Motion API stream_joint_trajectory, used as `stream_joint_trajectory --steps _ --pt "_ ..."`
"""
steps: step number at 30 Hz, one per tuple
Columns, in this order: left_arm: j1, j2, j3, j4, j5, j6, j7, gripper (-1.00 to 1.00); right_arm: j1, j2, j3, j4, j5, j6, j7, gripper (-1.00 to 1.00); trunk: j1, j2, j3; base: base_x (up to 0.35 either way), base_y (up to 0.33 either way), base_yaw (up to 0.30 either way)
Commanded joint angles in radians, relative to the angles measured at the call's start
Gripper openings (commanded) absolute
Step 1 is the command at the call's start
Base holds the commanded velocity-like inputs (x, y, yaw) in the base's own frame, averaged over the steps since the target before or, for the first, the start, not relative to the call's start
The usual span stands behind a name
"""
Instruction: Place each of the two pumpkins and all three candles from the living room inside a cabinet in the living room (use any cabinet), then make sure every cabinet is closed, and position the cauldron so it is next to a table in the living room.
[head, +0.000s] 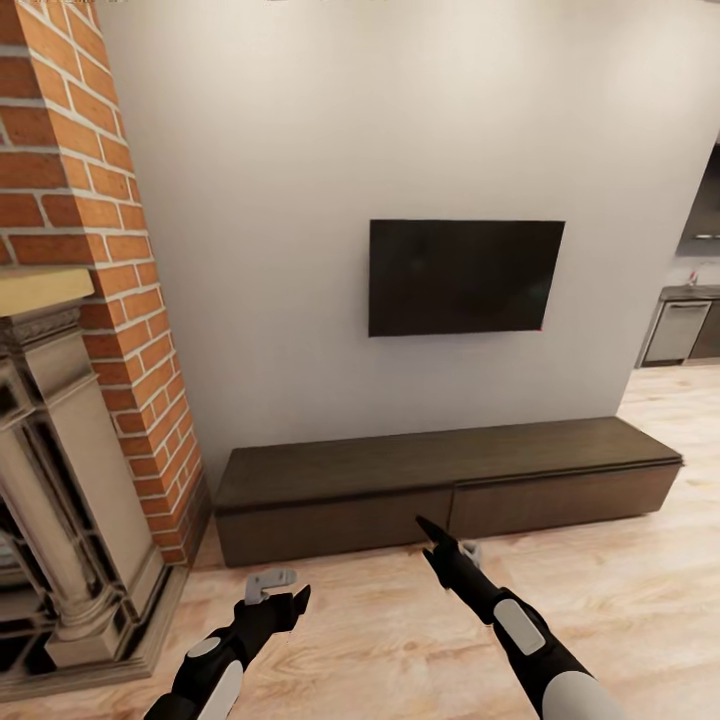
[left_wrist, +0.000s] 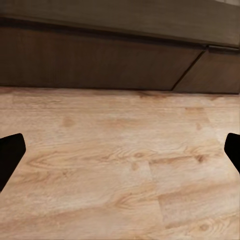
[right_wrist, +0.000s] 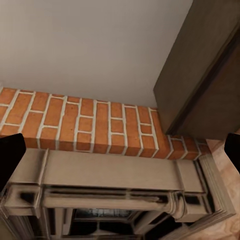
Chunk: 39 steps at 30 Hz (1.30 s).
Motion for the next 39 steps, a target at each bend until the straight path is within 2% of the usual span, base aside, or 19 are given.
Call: stream_joint_trajectory --steps 1,10,24,36,39 --pt "-0.001 0.001 -0.004 -0.002 0.01 0.003 0.01 1.0 -0.001 0.001 -0.004 0.0 -0.007 0.009 0.001 1.0 0.0 -0.001 0.0 0.175 -0.215 0.09" --pt "-0.001 0.001 -0.004 -0.001 0.011 0.002 0.012 1.0 -0.001 0.01 -0.004 0.0 -0.006 0.009 0.001 1.0 0.0 -0.001 0.014 0.143 -0.111 0.084" --pt "-0.001 0.001 -0.004 0.0 0.01 0.001 0.017 1.0 -0.001 0.012 -0.004 0.001 -0.006 0.009 0.001 1.0 0.0 -0.001 0.035 0.234 0.156 0.075" --pt "-0.001 -0.002 -0.004 0.0 0.008 0.0 0.017 1.0 -0.001 0.01 -0.016 0.005 -0.015 0.007 -0.006 1.0 0.0 -0.001 0.037 0.119 0.017 0.009" --pt "-0.001 -0.002 -0.004 0.0 0.008 0.0 0.016 1.0 -0.001 0.01 -0.018 0.007 -0.015 -0.002 -0.007 1.0 0.012 -0.022 0.027 0.007 0.001 0.0"
